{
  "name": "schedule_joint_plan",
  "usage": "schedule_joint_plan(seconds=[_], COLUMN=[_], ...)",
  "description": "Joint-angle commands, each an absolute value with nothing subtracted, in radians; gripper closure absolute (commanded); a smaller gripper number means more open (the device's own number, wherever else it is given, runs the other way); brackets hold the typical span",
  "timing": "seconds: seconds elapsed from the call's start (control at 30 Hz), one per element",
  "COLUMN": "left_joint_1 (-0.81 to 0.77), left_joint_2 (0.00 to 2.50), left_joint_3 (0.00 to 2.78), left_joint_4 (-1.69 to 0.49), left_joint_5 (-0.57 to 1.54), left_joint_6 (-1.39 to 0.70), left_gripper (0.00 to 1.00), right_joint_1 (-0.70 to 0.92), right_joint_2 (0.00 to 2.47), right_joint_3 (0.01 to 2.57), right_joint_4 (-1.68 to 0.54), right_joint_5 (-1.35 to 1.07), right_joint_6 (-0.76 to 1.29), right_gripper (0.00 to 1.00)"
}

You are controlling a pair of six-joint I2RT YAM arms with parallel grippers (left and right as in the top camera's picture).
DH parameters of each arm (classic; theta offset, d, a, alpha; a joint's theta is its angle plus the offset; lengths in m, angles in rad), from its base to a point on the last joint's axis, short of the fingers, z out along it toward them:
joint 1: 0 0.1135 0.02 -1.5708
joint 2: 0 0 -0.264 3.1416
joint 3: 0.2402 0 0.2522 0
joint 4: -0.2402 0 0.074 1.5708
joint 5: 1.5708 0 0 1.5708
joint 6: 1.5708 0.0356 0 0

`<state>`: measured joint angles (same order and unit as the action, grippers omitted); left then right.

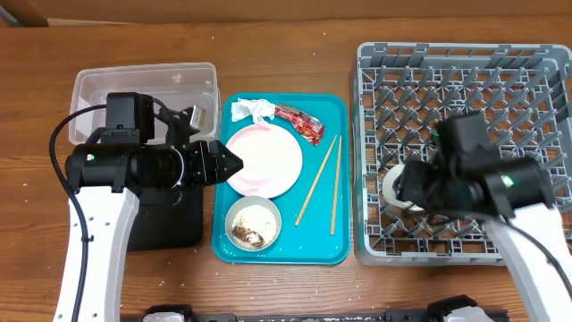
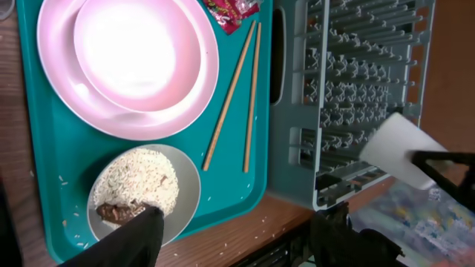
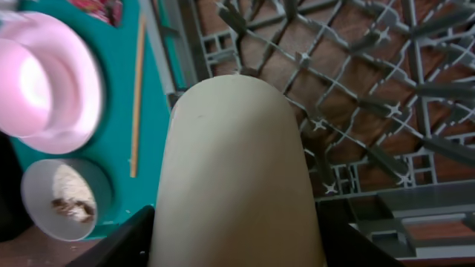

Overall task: Sort waste into correct bins and load items into the dishwasher
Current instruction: 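Place the white cup upside down in the rack with the right gripper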

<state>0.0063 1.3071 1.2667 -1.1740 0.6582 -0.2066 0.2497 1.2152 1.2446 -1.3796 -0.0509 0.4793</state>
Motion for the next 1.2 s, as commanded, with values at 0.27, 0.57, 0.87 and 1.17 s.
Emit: schedule_joint_plan(seconds=[0.27,0.57,0.87,1.17], left_joint_1=[-0.005,-0.265,-0.462,-0.562], left_joint_2=[1.287,1.309,1.371,1.513], left_joint_3=[1.273,1.271,1.215,1.071], left_joint_4=[-1.204,-1.161,-1.157,-0.792], left_joint_5=[0.585,0.162,0.013,-0.13], left_joint_6=[-0.194,-0.288,-0.412,-0.442], left_gripper=[0.34,0.34,0.34,0.36], right_joint_1=[0.265,0.265,0.265,0.265], right_joint_2=[1.453,1.332,1.217,1.218], right_joint_3=[1.234,1.316,1.323,1.322], right_joint_4=[-1.359,-1.208,-1.166,-1.131], right_joint_5=[-0.031,-0.088,-0.127,-0.178], right_joint_6=[0.498,0.498,0.414,0.411], right_gripper=[0.14,0.13,0.14,0.14])
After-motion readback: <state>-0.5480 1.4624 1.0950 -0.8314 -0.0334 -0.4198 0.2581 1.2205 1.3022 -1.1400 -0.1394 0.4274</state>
